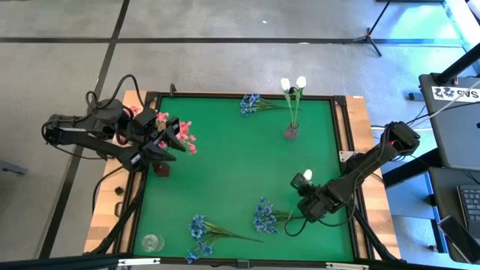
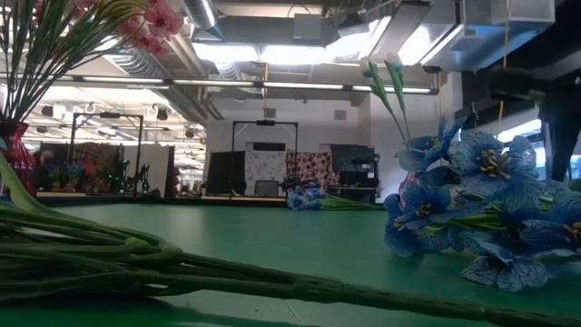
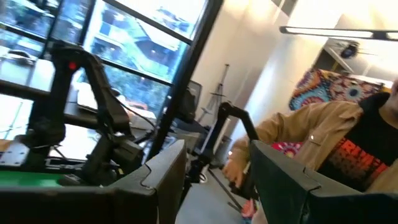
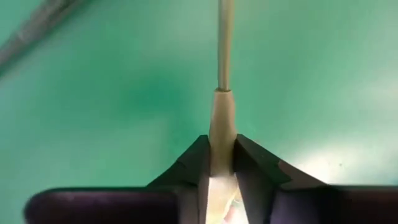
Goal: Sort flowers into vase by color
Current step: Put the white flower into the violet vase
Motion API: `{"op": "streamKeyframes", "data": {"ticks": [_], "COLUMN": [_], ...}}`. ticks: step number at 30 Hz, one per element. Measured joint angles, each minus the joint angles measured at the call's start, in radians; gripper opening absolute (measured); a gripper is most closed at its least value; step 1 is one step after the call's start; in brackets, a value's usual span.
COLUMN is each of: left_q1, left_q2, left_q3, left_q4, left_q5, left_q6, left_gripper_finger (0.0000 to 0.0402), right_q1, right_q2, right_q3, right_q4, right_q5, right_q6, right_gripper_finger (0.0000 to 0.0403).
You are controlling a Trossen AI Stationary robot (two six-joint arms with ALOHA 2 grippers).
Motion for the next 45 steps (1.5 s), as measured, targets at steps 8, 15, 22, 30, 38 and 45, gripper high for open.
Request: {"op": "streamKeyframes", "data": {"ticks": [8, 15, 22, 30, 38, 45], "left_q1": [0.0, 0.001, 0.001, 0.001, 0.001, 0.001], "left_q2": [0.0, 0.0, 0.0, -0.009, -0.015, -0.015], "left_q3": [0.0, 0.0, 0.0, 0.0, 0.0, 0.0], "left_q4": [0.0, 0.015, 0.014, 0.011, -0.05, -0.152], "left_q5": [-0.148, -0.308, -0.332, -0.332, -0.332, -0.331], "left_q6": [-0.001, -0.001, -0.009, 0.033, 0.082, 0.052], "left_gripper_finger": [0.0174, 0.0174, 0.0174, 0.0174, 0.0174, 0.0174], "right_q1": [0.021, 0.071, 0.0, -0.15, -0.305, -0.364], "right_q2": [-0.033, -0.128, -0.134, -0.127, -0.068, -0.028], "right_q3": [0.014, 0.069, 0.064, 0.063, 0.005, -0.049], "right_q4": [-0.081, -0.135, -0.104, -0.12, -0.056, 0.016], "right_q5": [0.113, 0.072, 0.005, -0.09, -0.262, -0.293], "right_q6": [0.006, 0.823, 2.011, 2.427, 2.427, 2.435], "right_gripper_finger": [0.0177, 0.0256, 0.0245, 0.0208, 0.0202, 0.0201]}}
